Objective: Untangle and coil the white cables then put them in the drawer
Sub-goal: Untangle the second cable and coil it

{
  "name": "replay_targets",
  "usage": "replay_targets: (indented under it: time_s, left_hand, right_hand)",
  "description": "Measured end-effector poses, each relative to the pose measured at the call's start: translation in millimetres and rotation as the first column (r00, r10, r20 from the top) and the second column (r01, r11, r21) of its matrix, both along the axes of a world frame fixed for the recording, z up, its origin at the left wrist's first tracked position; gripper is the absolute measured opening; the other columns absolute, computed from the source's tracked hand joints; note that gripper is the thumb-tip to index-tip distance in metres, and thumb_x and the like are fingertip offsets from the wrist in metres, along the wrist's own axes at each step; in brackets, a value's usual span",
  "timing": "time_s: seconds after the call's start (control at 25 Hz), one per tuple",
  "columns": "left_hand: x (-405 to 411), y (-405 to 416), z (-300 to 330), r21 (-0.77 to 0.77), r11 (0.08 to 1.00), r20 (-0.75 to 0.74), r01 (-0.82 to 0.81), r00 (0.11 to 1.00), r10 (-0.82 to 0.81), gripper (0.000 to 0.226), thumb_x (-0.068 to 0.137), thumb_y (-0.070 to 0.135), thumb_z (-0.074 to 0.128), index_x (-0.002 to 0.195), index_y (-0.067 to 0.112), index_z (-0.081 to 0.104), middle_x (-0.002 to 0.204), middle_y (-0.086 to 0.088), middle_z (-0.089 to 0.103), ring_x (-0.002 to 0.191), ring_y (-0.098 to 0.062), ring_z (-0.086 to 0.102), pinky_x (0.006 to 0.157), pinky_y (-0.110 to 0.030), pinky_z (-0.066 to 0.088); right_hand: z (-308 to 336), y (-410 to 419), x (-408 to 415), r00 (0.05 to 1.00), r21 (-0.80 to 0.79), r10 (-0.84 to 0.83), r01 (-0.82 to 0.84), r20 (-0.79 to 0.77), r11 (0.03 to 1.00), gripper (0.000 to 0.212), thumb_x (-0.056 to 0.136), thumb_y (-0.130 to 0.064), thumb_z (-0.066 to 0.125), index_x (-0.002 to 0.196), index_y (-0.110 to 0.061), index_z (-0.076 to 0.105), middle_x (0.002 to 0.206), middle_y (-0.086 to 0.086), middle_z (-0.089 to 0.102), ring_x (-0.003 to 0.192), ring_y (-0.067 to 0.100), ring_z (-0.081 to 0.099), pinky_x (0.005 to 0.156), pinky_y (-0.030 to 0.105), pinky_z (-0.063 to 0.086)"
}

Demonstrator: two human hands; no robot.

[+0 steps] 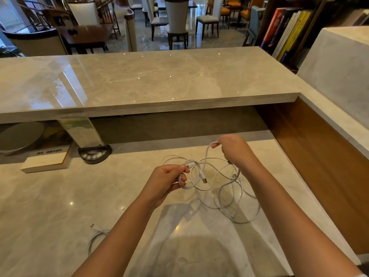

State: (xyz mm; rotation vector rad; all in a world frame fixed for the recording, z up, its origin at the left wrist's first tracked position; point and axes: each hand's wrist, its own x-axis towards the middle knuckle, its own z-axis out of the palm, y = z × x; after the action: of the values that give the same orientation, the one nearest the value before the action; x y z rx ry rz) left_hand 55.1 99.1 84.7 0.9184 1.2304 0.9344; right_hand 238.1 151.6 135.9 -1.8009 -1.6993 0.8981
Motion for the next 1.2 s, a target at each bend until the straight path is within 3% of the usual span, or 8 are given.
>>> replay_targets:
  time_s: [0.16, 0.28, 0.4, 0.6, 0.92, 1.04, 1.12, 1.2]
  left_hand:
    - [6, -1, -6, -0.018, 0.994, 0.040, -0.110, 0.993, 0.111, 0.023, 0.094, 0.014, 0.051, 0.083, 0.007, 0.070, 0.062, -0.002, 0.063, 0.059, -0.009, 0.057, 0.063, -0.019, 0.054]
    - [5, 0, -5, -0.006, 1.000, 0.119, -0.027, 0.993, 0.028, 0.025, 0.095, 0.016, 0.049, 0.091, 0.005, 0.071, 0.079, -0.008, 0.071, 0.075, -0.014, 0.065, 0.073, -0.024, 0.056]
    - [9, -5, 1, 0.002, 0.999, 0.261, 0.035, 0.965, -0.035, 0.030, 0.096, 0.016, 0.045, 0.085, 0.005, 0.070, 0.072, -0.004, 0.070, 0.069, -0.008, 0.066, 0.065, -0.020, 0.054]
    - [9, -6, 3, -0.114, 0.992, 0.476, -0.062, 0.872, 0.109, 0.037, 0.096, 0.017, 0.041, 0.082, 0.011, 0.075, 0.077, -0.004, 0.074, 0.073, -0.009, 0.070, 0.066, -0.023, 0.058]
    - [9, -3, 1, -0.066, 0.992, 0.460, -0.104, 0.879, 0.123, 0.033, 0.096, 0.013, 0.042, 0.082, 0.009, 0.072, 0.079, -0.006, 0.074, 0.078, -0.011, 0.071, 0.067, -0.023, 0.058]
    - [8, 2, 2, -0.120, 0.968, 0.517, -0.219, 0.819, 0.250, 0.027, 0.096, 0.014, 0.044, 0.084, 0.006, 0.067, 0.069, -0.005, 0.071, 0.068, -0.012, 0.070, 0.068, -0.024, 0.059]
    - [4, 5, 2, -0.137, 0.962, 0.503, -0.235, 0.821, 0.272, 0.023, 0.096, 0.013, 0.044, 0.086, 0.005, 0.063, 0.062, -0.003, 0.067, 0.059, -0.011, 0.066, 0.065, -0.024, 0.059]
    - [6, 3, 0, -0.116, 0.973, 0.497, -0.198, 0.837, 0.230, 0.023, 0.096, 0.012, 0.042, 0.087, 0.005, 0.061, 0.056, 0.001, 0.061, 0.052, -0.008, 0.061, 0.063, -0.023, 0.058]
  right_hand:
    - [4, -31, -24, 0.987, 0.142, 0.140, -0.128, -0.073, 0.982, 0.026, 0.096, -0.022, 0.041, 0.092, -0.015, 0.066, 0.065, -0.006, 0.054, 0.054, 0.008, 0.045, 0.051, 0.026, 0.034]
    - [-17, -59, -41, 0.978, 0.399, 0.167, -0.204, 0.126, 0.894, 0.024, 0.091, -0.027, 0.046, 0.096, -0.019, 0.068, 0.080, -0.003, 0.066, 0.069, 0.012, 0.059, 0.059, 0.027, 0.045]
    - [-40, -71, -46, 0.940, 0.564, 0.113, -0.287, 0.323, 0.774, 0.024, 0.086, -0.028, 0.046, 0.088, -0.019, 0.069, 0.069, -0.004, 0.062, 0.057, 0.014, 0.056, 0.047, 0.022, 0.041]
    - [-56, -78, -46, 0.916, 0.701, 0.035, -0.330, 0.399, 0.632, 0.013, 0.084, -0.017, 0.063, 0.094, -0.015, 0.071, 0.065, -0.002, 0.057, 0.052, 0.012, 0.050, 0.043, 0.021, 0.039]
    - [-54, -76, -45, 0.841, 0.607, 0.055, -0.433, 0.539, 0.667, 0.041, 0.072, -0.017, 0.076, 0.112, -0.017, 0.067, 0.068, -0.004, 0.059, 0.050, 0.011, 0.050, 0.044, 0.018, 0.027]
    - [-55, -91, -45, 0.940, 0.414, 0.208, -0.309, 0.271, 0.856, 0.035, 0.093, -0.027, 0.047, 0.128, -0.024, 0.051, 0.081, -0.015, 0.057, 0.064, 0.002, 0.052, 0.054, 0.014, 0.037]
    - [-57, -93, -33, 0.964, 0.175, 0.264, -0.257, -0.016, 0.950, 0.024, 0.096, -0.027, 0.044, 0.118, -0.024, 0.053, 0.080, -0.022, 0.051, 0.068, -0.004, 0.049, 0.062, 0.011, 0.036]
    - [-54, -84, -15, 0.939, 0.111, 0.341, -0.336, -0.030, 0.935, 0.012, 0.095, -0.023, 0.048, 0.098, -0.022, 0.059, 0.068, -0.017, 0.050, 0.062, -0.003, 0.048, 0.058, 0.014, 0.034]
